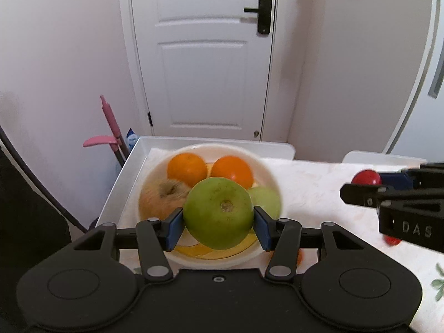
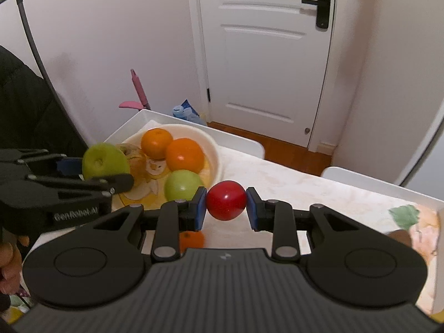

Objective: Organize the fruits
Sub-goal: 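Carry the pomelo to the bowl and release it with the left tool, then lower the red tomato into the bowl and open the right tool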

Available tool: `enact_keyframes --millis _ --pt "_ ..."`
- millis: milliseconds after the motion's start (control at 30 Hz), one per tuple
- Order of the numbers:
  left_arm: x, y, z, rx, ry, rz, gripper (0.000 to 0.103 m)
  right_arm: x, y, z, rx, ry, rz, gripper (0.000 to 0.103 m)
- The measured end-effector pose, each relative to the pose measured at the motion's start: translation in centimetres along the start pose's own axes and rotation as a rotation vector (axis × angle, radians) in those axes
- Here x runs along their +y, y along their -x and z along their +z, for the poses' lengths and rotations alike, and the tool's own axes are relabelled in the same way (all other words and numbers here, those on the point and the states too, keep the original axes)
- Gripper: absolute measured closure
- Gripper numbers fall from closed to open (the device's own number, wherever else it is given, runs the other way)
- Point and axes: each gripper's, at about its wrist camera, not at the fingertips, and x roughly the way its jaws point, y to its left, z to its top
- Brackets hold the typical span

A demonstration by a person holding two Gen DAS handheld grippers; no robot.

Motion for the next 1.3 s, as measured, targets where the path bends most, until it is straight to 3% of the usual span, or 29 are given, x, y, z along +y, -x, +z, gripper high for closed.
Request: enact_keyframes --millis 267,533,567,633,700,1300 --pt "1.2 -3.7 -1.4 0.062 -0.083 -0.057 0.046 2.0 -3.5 0.0 0.03 -0.03 -0.023 0.058" --pt "1.6 -5.5 -1.9 0.094 -0.081 -0.099 0.044 2.1 -4.9 0.1 0.045 -0.06 -0.062 0.058" --pt "1.7 -5.4 -1.9 0.089 -0.078 -0.109 0.042 2.1 -4.9 0.1 0.046 -0.061 -0.066 0.058" --pt "1.8 -5.0 -1.9 0.077 -0.074 -0.137 0.023 2.2 -5.0 0.2 0.047 -0.06 -0.071 0.058" --pt "1.7 -4.3 -1.9 0.053 -0.086 -0.123 0.015 2.3 -4.9 0.3 0.045 -0.058 -0.073 0.058" --pt "4.1 -0.5 -1.3 -0.011 0.002 -0.079 0.01 3.1 -6.3 2.5 0.034 -0.004 -0.022 0.058"
